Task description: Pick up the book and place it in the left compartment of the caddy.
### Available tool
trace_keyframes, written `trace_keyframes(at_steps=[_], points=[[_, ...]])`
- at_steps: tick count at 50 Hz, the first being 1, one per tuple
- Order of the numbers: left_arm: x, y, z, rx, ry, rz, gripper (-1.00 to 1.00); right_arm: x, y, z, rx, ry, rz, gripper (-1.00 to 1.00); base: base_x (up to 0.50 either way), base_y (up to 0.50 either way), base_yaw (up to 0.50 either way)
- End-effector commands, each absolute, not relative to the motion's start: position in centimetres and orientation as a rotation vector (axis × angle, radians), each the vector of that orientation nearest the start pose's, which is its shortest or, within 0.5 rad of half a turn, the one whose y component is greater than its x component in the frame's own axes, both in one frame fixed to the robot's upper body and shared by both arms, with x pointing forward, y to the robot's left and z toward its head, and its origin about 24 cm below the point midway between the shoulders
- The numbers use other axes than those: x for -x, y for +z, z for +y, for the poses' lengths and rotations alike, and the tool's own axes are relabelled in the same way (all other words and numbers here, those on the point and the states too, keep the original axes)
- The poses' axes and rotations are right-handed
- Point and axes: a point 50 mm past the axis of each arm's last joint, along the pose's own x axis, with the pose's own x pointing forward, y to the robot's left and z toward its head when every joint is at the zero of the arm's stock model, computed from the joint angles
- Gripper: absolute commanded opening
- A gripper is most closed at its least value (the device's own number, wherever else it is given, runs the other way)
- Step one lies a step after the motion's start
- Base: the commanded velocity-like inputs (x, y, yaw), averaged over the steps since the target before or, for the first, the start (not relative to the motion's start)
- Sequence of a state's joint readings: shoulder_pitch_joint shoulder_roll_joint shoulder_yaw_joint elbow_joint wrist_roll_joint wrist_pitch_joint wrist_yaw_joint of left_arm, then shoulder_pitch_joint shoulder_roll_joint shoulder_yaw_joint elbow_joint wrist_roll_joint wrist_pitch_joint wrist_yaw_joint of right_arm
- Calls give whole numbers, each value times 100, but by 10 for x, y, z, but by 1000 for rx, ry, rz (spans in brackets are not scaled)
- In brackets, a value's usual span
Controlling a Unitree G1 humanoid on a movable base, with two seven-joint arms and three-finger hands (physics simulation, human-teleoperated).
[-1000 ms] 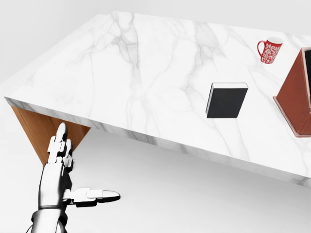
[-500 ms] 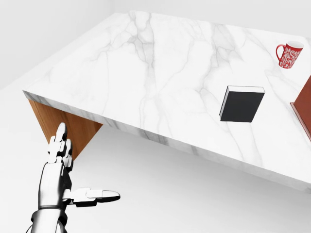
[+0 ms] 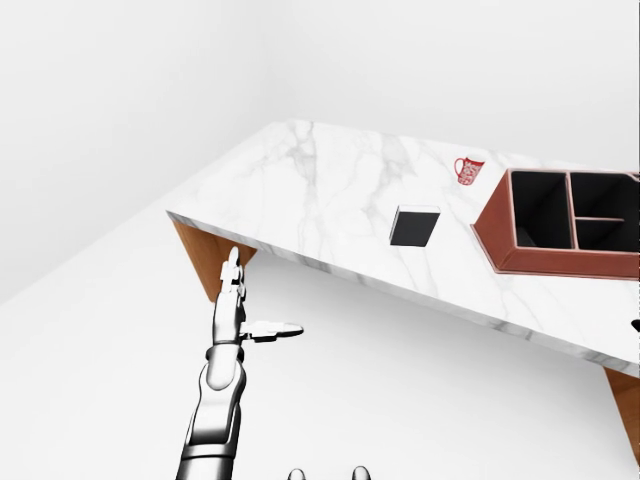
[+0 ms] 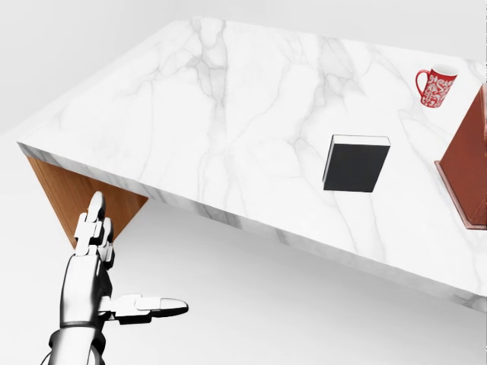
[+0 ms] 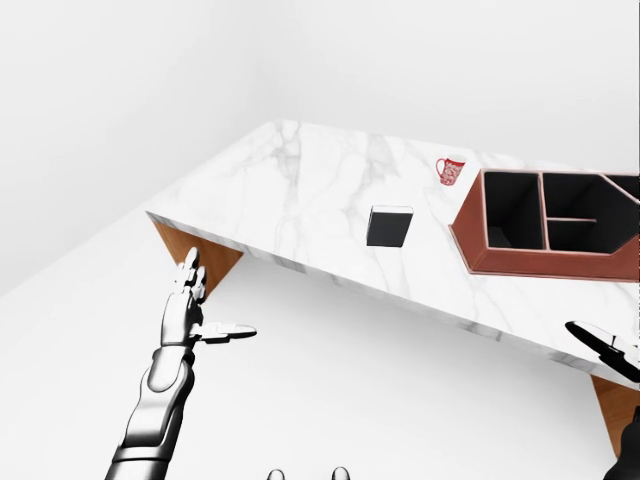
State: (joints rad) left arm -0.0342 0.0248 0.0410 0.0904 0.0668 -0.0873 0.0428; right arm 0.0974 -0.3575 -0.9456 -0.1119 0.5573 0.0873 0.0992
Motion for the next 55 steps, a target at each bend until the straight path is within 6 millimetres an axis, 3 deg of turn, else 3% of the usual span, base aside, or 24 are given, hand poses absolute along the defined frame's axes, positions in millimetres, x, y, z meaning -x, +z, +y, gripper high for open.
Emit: trace_keyframes(at_steps=[1,32,55], points=[[-260,35,164,-93,73,-19,100,-138,133,-397,-107,-732,-350,100,9,-18,0],[-257,42,163,-87,80,-51,100,-139,132,-396,-106,-726,-344,100,9,-19,0],[-259,34,166,-122,129,-17,100,-139,130,-397,-108,-729,-338,100,9,-19,0]])
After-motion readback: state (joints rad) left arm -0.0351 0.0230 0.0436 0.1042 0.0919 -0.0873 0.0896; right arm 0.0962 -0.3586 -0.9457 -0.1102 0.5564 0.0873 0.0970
